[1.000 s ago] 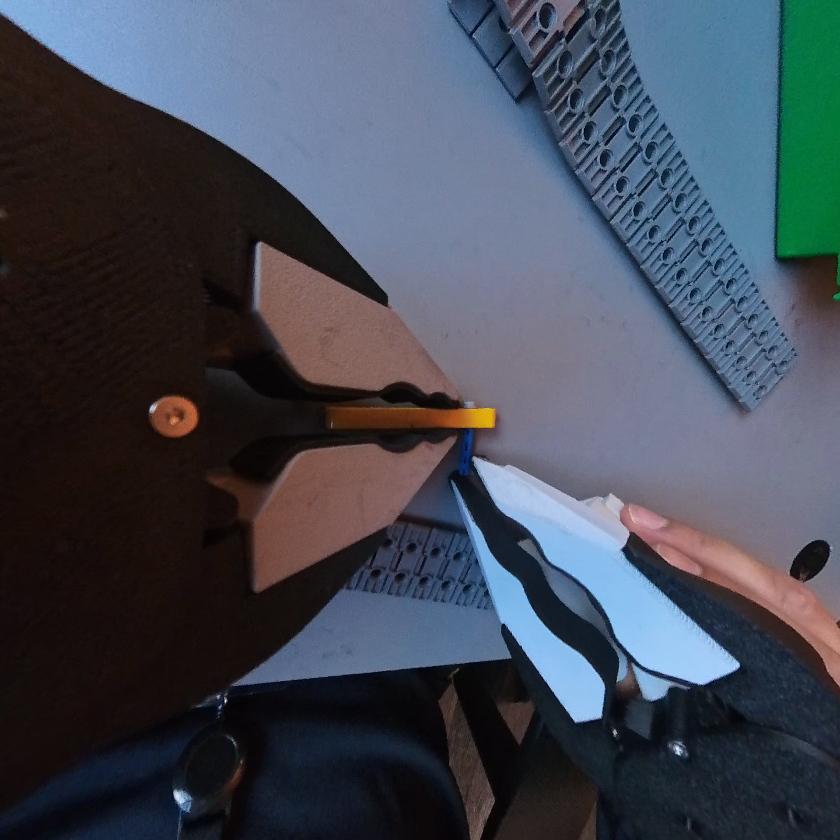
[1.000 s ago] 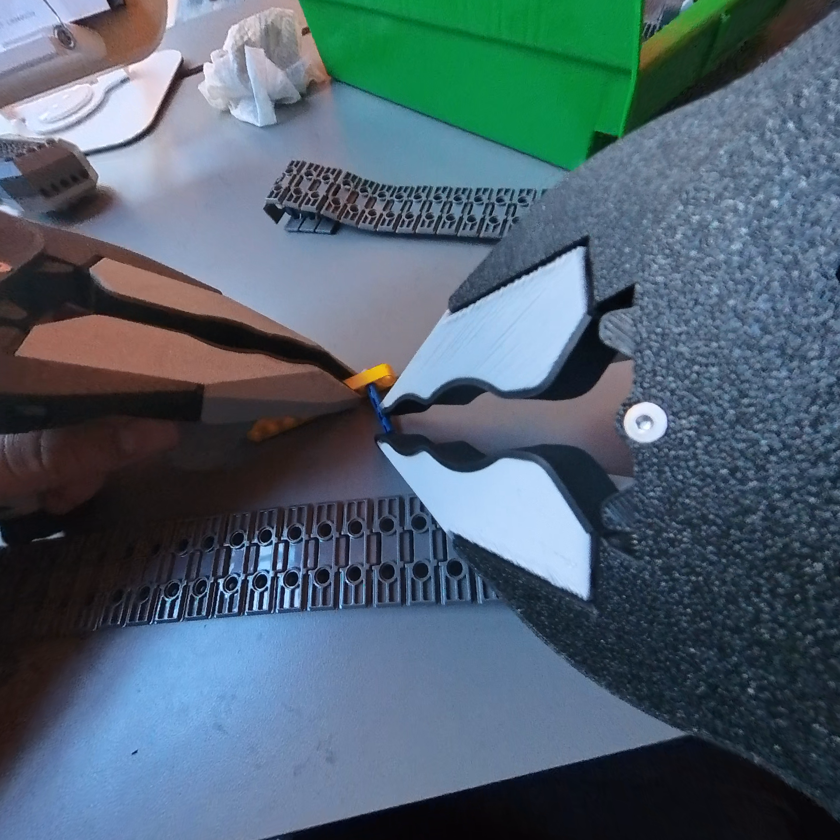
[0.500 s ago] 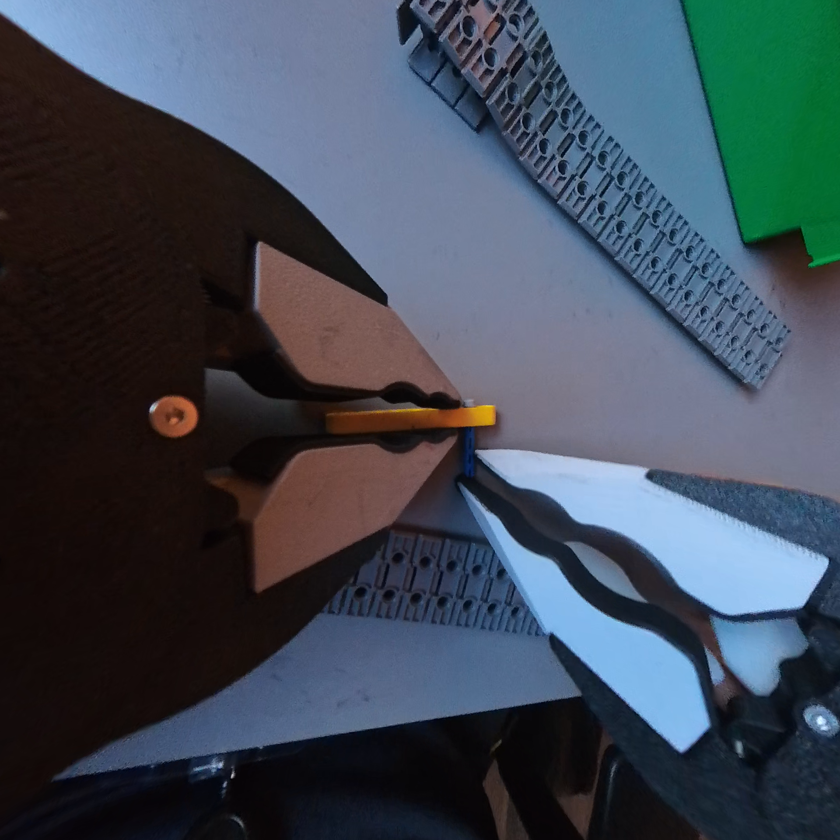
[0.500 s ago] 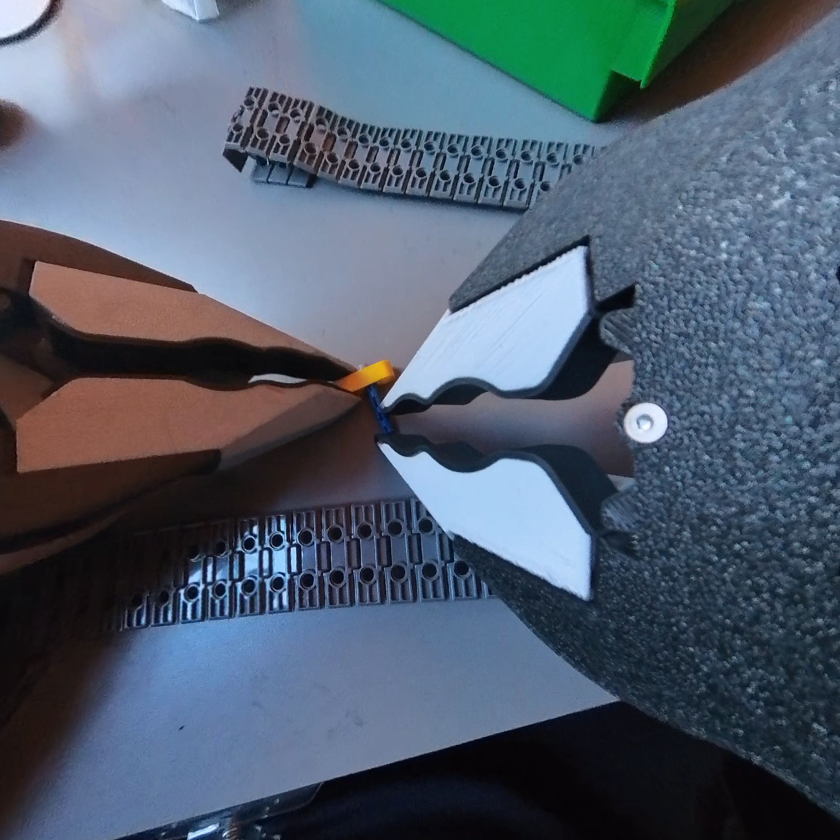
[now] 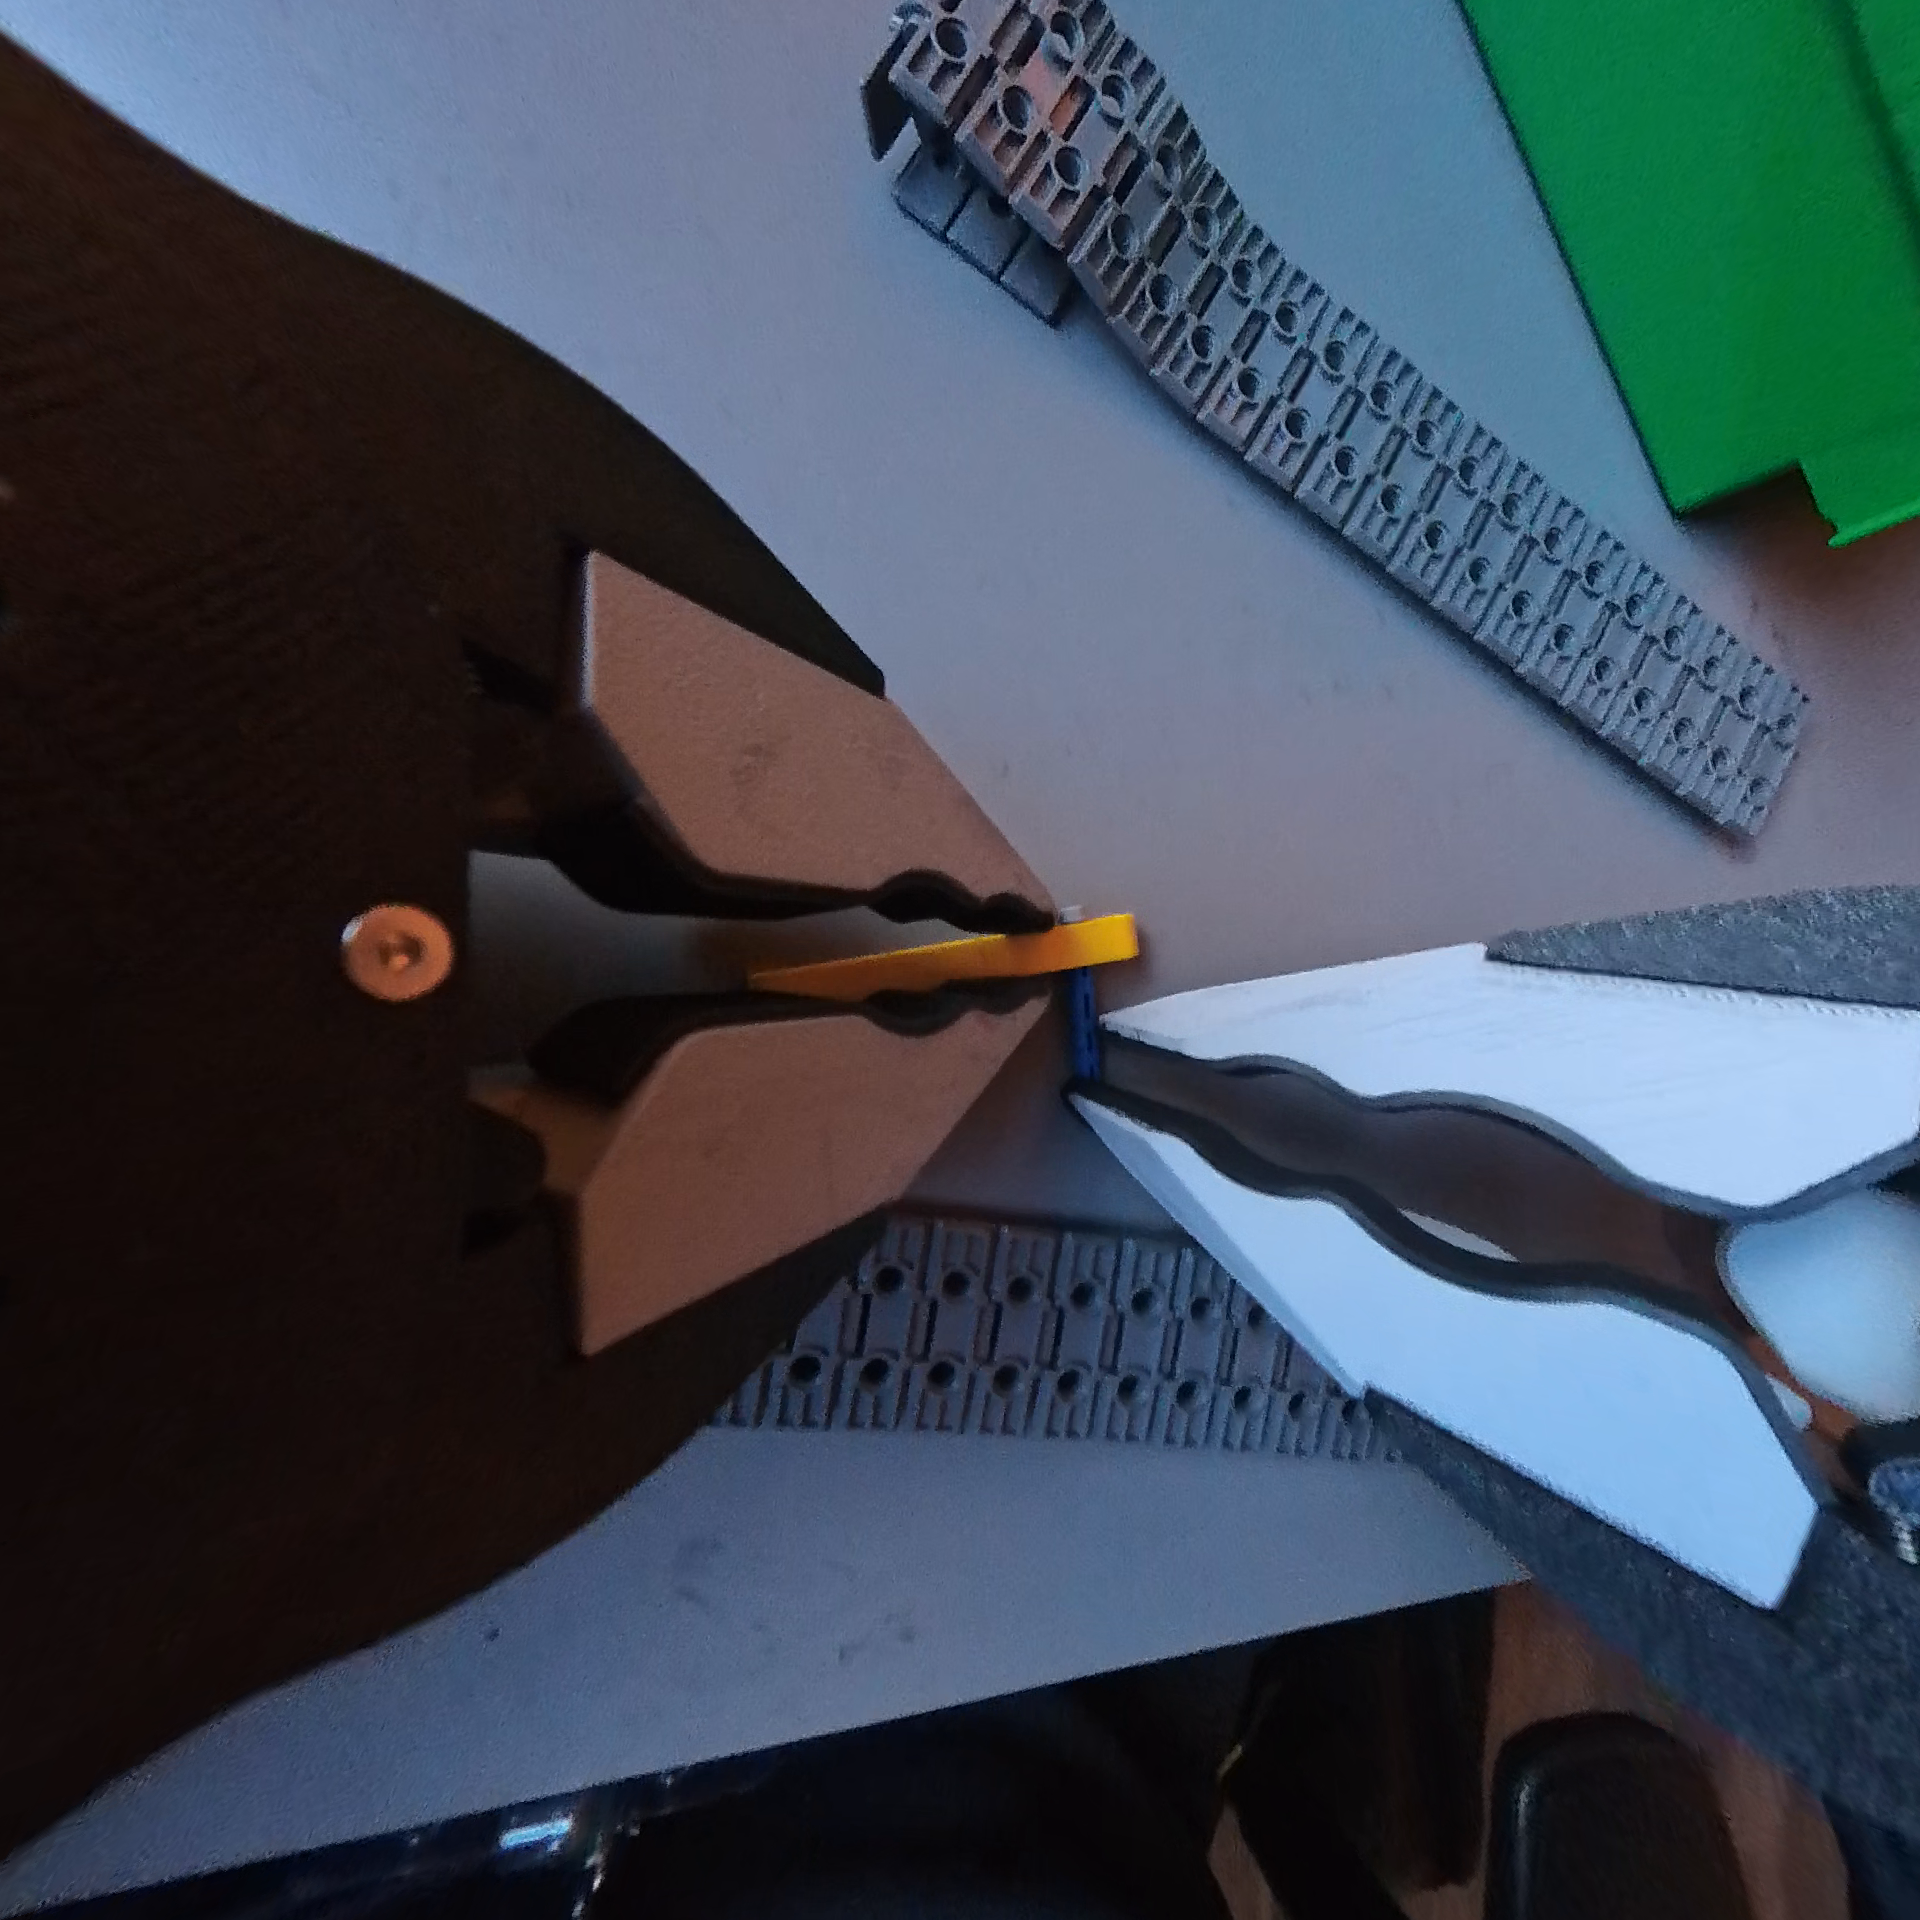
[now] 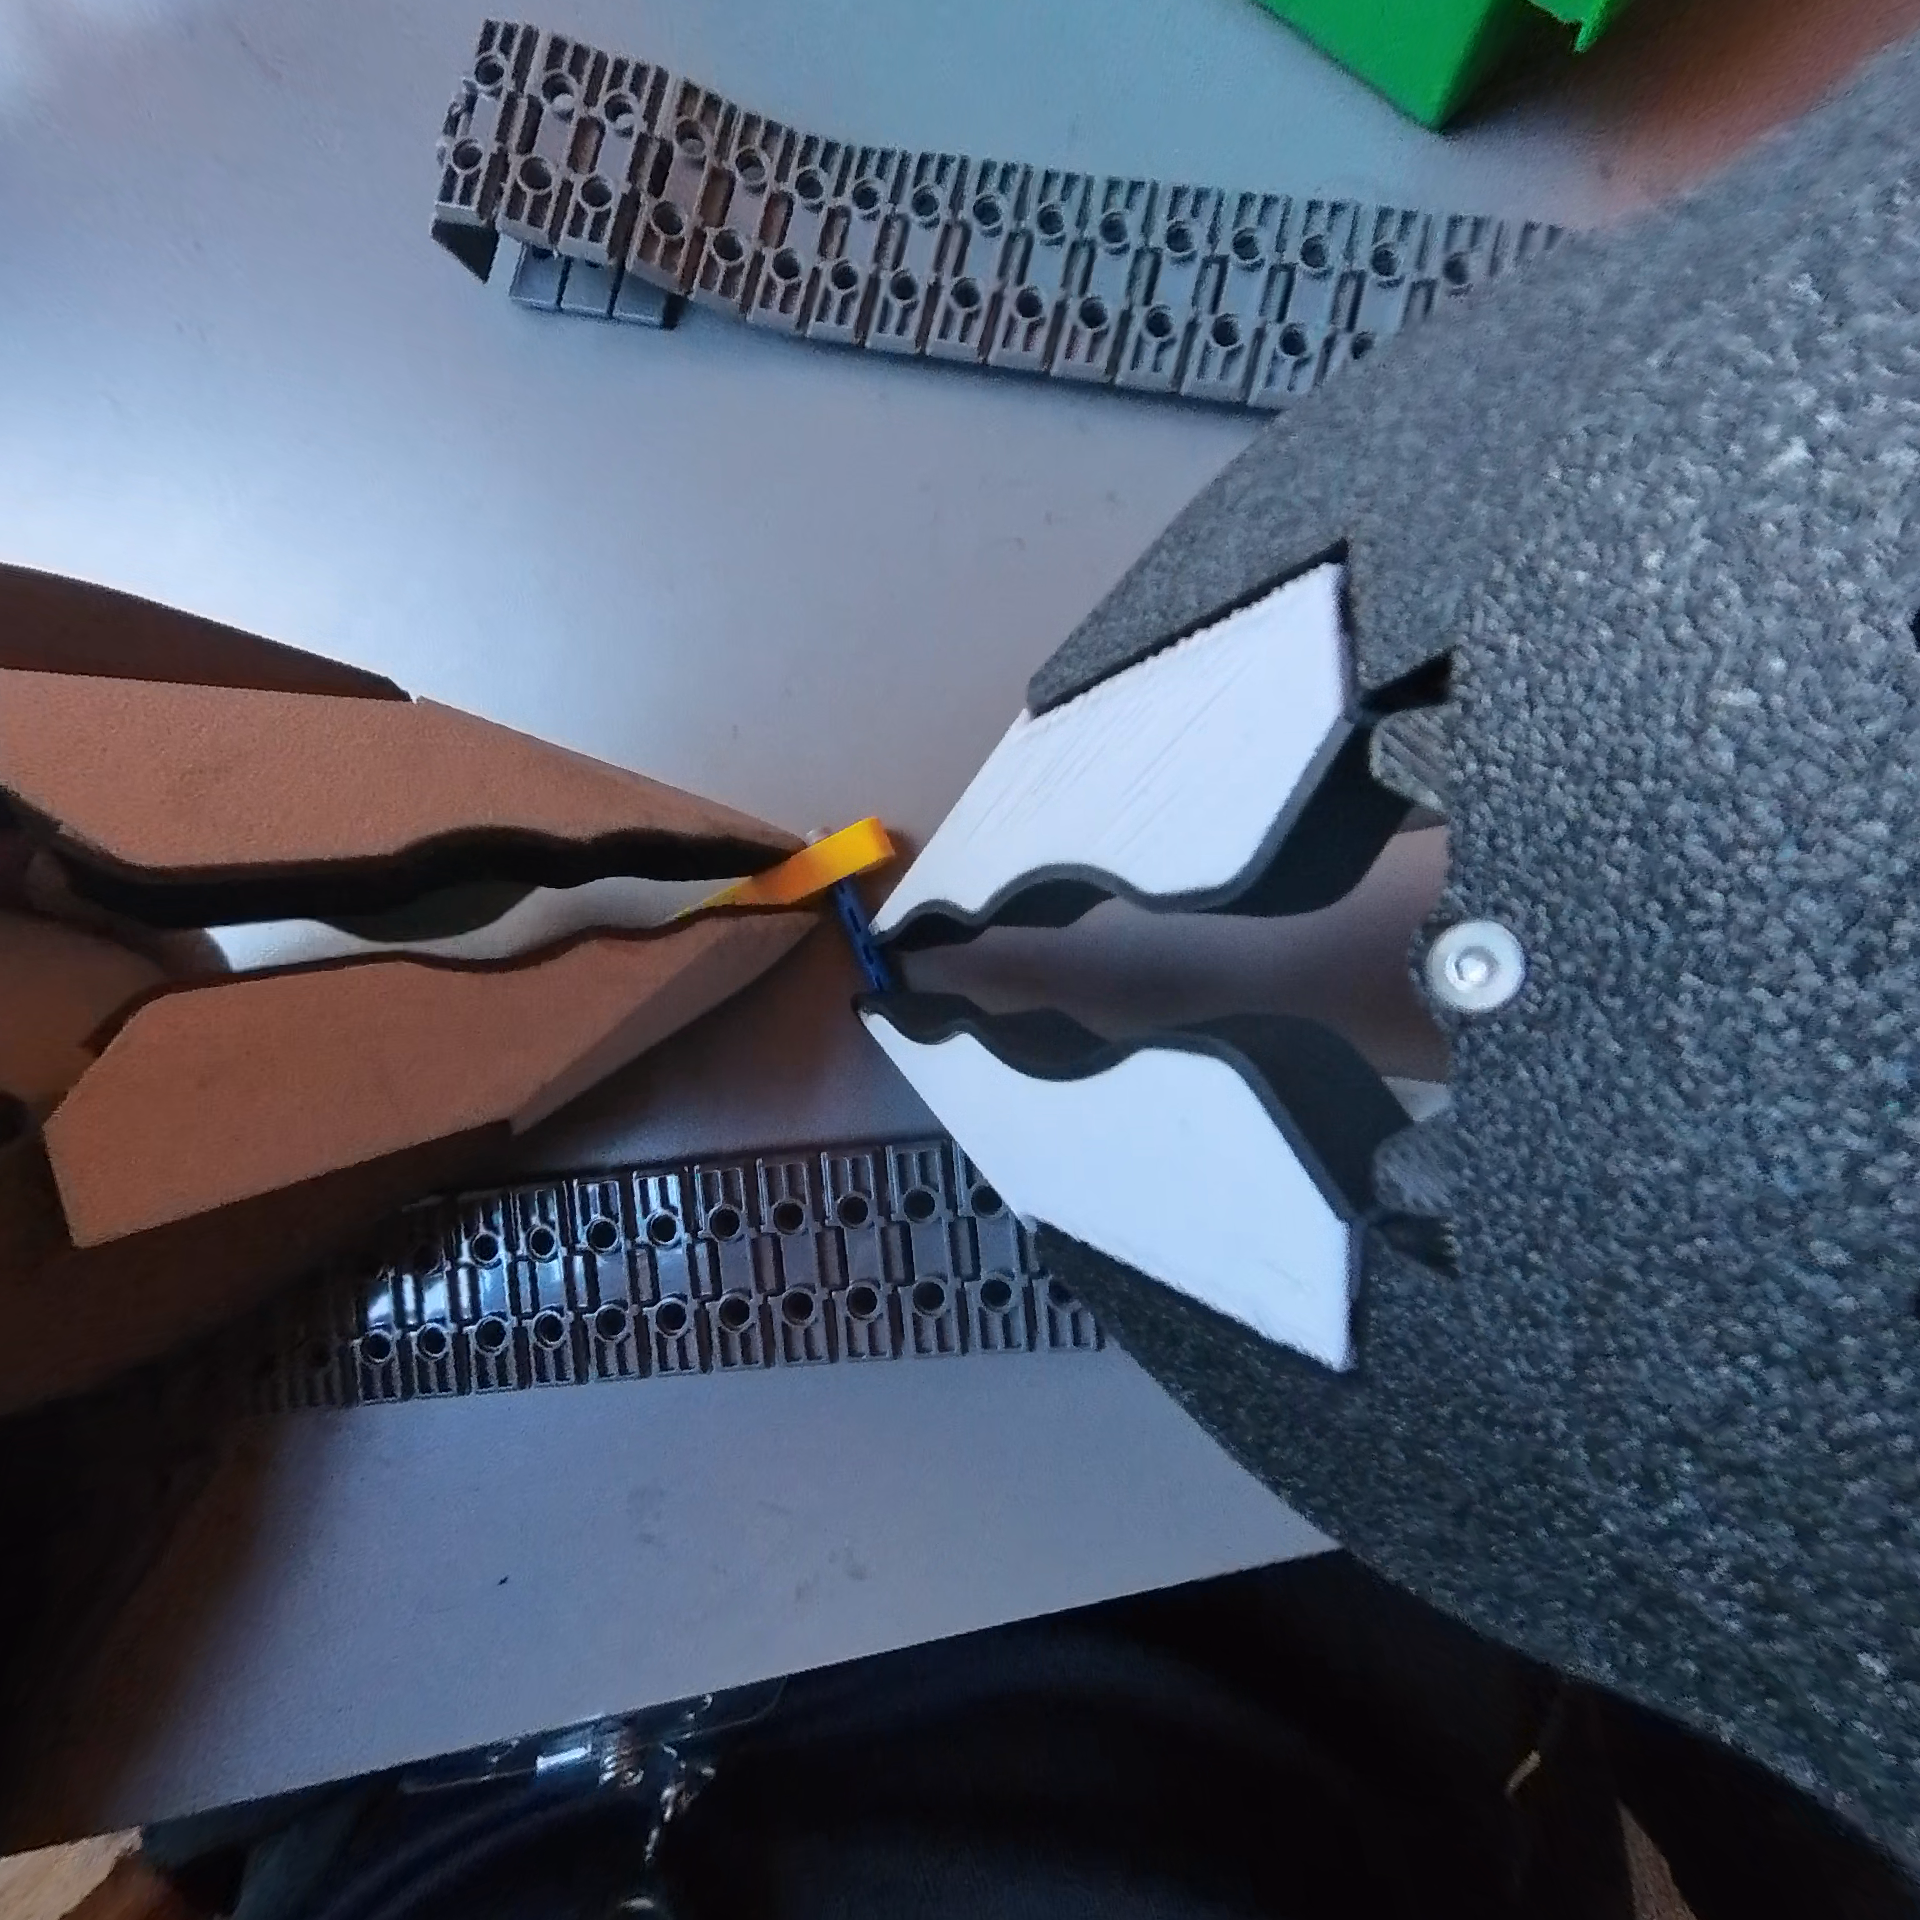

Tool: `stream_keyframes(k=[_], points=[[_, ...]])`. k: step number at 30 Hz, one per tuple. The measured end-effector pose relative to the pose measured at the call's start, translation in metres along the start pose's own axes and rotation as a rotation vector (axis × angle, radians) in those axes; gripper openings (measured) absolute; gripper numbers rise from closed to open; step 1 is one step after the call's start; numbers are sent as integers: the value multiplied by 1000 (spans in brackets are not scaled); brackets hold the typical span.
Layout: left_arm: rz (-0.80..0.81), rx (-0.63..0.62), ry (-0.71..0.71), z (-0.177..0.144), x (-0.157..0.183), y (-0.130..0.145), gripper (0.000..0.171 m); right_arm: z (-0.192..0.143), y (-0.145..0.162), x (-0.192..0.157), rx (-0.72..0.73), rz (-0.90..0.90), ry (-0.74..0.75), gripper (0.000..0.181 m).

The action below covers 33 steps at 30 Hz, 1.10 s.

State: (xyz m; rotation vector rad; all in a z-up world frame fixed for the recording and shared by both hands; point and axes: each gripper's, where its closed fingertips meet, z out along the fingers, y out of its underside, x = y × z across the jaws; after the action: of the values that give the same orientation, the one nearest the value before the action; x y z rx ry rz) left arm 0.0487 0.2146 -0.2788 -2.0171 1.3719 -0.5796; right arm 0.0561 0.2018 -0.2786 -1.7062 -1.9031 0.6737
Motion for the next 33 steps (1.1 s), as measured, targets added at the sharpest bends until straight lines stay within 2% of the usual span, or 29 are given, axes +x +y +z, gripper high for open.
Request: stream_keyframes(k=[15, 20, 33], points=[[117, 10, -20, 0, 0, 1, 8, -1, 1, -2, -21, 56, -187, 4], [120, 17, -3, 1, 5, 0, 8, 0, 1, 1, -26, 8, -164, 3], [88, 25, 14, 1, 5, -1, 7, 0, 0, 1, 64, 57, -104, 4]])
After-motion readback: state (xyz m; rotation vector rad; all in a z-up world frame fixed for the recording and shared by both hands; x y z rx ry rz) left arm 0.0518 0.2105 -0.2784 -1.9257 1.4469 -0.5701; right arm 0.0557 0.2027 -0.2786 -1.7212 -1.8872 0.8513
